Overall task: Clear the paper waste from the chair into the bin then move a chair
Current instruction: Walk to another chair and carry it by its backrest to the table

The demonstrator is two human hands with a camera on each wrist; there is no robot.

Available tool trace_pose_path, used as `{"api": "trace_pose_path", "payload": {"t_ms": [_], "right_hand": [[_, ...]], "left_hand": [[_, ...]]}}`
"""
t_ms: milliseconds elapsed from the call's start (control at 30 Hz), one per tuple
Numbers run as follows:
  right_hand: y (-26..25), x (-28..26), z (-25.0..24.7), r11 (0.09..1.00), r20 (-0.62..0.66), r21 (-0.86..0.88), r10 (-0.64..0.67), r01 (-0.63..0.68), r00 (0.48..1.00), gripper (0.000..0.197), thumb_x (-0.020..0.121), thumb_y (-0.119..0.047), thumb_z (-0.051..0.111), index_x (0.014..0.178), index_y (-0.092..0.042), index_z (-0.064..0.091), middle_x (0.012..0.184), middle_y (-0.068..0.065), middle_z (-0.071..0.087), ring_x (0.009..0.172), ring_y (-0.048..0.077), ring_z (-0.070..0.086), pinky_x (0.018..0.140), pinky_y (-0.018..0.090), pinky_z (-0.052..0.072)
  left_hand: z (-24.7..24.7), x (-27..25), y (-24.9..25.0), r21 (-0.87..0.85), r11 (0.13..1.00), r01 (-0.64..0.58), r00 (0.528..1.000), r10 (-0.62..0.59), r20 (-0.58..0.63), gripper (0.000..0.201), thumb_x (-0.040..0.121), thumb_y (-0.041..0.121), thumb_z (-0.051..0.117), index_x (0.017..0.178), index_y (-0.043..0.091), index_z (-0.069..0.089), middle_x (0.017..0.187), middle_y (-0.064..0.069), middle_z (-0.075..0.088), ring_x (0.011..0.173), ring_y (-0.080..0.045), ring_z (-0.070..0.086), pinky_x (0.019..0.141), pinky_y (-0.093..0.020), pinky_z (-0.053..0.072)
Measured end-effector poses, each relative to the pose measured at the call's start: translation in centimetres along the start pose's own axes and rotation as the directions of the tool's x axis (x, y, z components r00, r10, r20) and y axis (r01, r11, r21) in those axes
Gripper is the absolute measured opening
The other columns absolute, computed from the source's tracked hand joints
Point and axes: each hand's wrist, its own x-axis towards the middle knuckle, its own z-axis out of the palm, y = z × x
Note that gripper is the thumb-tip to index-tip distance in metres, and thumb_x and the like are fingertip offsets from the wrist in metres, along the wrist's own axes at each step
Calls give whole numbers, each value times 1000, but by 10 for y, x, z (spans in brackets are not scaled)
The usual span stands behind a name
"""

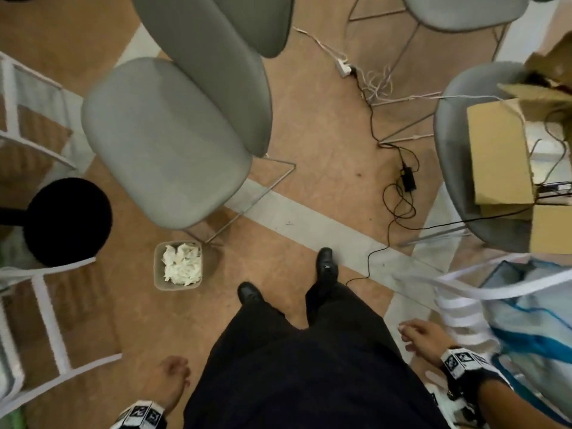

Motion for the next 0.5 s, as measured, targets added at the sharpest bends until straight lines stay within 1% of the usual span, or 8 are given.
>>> {"api": "trace_pose_path", "payload": {"t_ms": [67, 100, 200, 267, 300, 400, 467, 500], "right_hand": [[0, 8, -27, 1000, -16, 14, 8, -8, 1000, 12, 96, -20, 63, 91, -13, 70, 87, 12, 72, 77, 28, 71, 79, 41, 57], [-1, 12, -39, 1000, -27, 14, 15, -15, 1000, 11, 96, -20, 63, 91, -13, 70, 86, 12, 72, 76, 28, 70, 78, 41, 56], [-7, 24, -80, 1000, -65, 14, 19, -18, 998, 12, 95, -16, 63, 94, -7, 70, 82, 12, 70, 72, 27, 66, 77, 40, 55], [-14, 34, -102, 1000, -59, -13, 4, -5, 998, 14, 94, -23, 65, 94, -11, 72, 81, 9, 71, 71, 25, 68, 82, 45, 57], [-20, 38, -113, 999, -41, -38, 2, -4, 999, 14, 93, -27, 65, 94, -15, 72, 81, 7, 72, 71, 23, 70, 83, 46, 58], [-48, 52, -139, 994, -6, -112, -23, 22, 1000, 14, 92, -34, 64, 89, -22, 71, 82, 2, 75, 77, 21, 73, 87, 45, 59], [-75, 55, -156, 988, -15, -147, -40, 37, 999, 12, 92, -33, 63, 89, -24, 70, 83, 3, 75, 78, 21, 73, 85, 41, 59], [-87, 59, -164, 987, -20, -160, -34, 31, 999, 11, 93, -33, 63, 89, -25, 69, 85, 2, 75, 78, 21, 73, 84, 39, 59]], "left_hand": [[16, -8, 40, 41, 998, -55, 998, 55, 7, 10, 98, -2, 49, 97, -7, 57, 86, -23, 60, 69, -28, 54, 42, -17, 47], [23, -11, 57, 58, 995, -82, 997, 81, 13, 11, 99, 0, 48, 97, -6, 57, 86, -22, 60, 70, -28, 55, 42, -15, 46], [48, -16, 100, 98, 988, -116, 993, 115, 13, 17, 100, 1, 48, 97, -12, 57, 86, -22, 61, 73, -31, 56, 53, -20, 47], [59, -20, 122, 130, 980, -149, 988, 153, -19, 18, 98, 1, 50, 93, -14, 60, 86, -26, 63, 79, -36, 59, 64, -29, 44], [64, -22, 134, 147, 975, -164, 985, 170, -32, 17, 97, 0, 52, 91, -14, 61, 84, -25, 63, 78, -35, 60, 65, -32, 41], [73, -25, 177, 126, 983, -134, 990, 139, -28, 10, 94, -8, 52, 95, -14, 60, 79, -20, 59, 63, -25, 52, 52, -27, 40], [77, -19, 202, 99, 990, -105, 993, 111, -51, 10, 94, -7, 52, 97, -9, 61, 82, -21, 62, 64, -25, 54, 42, -21, 41], [80, -14, 215, 109, 988, -109, 992, 116, -56, 11, 95, -4, 53, 97, -8, 63, 83, -22, 63, 65, -26, 56, 42, -21, 41]]}}
